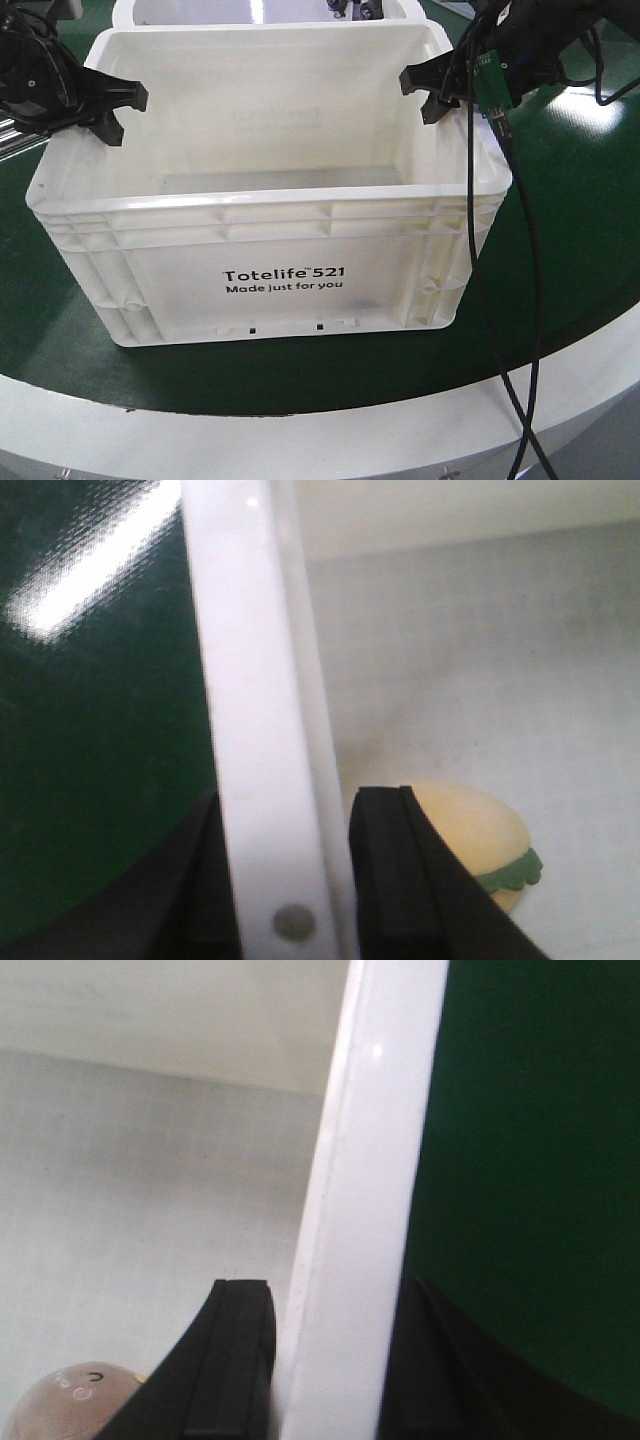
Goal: Place moving items into box and shelve
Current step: 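Lift the tote by its rims with both grippers toward the robot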
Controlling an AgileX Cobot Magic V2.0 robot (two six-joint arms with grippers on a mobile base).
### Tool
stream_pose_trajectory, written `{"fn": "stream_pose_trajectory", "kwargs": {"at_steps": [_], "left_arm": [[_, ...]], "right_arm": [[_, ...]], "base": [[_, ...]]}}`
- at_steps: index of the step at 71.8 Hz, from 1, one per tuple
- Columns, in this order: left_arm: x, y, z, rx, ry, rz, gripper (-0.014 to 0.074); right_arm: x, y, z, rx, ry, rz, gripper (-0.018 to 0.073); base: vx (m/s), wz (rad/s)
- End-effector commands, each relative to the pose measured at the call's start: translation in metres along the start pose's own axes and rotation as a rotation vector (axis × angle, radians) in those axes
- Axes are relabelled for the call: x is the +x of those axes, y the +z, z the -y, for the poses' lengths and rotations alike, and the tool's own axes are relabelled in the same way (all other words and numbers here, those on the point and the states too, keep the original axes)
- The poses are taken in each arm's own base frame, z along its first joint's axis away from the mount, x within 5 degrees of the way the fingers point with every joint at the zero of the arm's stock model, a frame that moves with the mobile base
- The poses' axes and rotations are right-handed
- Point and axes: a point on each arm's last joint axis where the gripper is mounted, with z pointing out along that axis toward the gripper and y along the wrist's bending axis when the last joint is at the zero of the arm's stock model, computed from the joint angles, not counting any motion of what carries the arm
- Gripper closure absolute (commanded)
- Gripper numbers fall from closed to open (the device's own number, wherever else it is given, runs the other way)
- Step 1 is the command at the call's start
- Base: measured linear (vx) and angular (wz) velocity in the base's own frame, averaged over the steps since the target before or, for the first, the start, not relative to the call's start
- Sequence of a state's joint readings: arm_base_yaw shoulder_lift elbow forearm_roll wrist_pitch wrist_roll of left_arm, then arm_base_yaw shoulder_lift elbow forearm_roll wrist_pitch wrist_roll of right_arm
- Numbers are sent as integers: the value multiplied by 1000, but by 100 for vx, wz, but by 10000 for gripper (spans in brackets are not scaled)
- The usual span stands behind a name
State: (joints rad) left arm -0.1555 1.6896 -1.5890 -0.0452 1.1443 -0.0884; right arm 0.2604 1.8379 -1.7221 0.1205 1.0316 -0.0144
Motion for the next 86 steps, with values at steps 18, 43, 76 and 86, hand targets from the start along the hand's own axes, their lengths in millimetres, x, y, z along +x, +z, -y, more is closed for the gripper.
{"fn": "stream_pose_trajectory", "kwargs": {"at_steps": [18,43,76,86], "left_arm": [[-15,-51,15,129,9,169,600],[-14,-50,16,150,4,157,600],[-13,-54,23,221,23,163,600],[-12,-64,23,224,24,203,600]], "right_arm": [[-7,-55,-14,-86,-9,159,564],[-6,-71,-19,-122,4,192,564],[-7,-75,-26,-207,30,211,564],[-7,-75,-28,-222,34,211,564]], "base": [[0,0],[0,0],[0,0],[0,0]]}}
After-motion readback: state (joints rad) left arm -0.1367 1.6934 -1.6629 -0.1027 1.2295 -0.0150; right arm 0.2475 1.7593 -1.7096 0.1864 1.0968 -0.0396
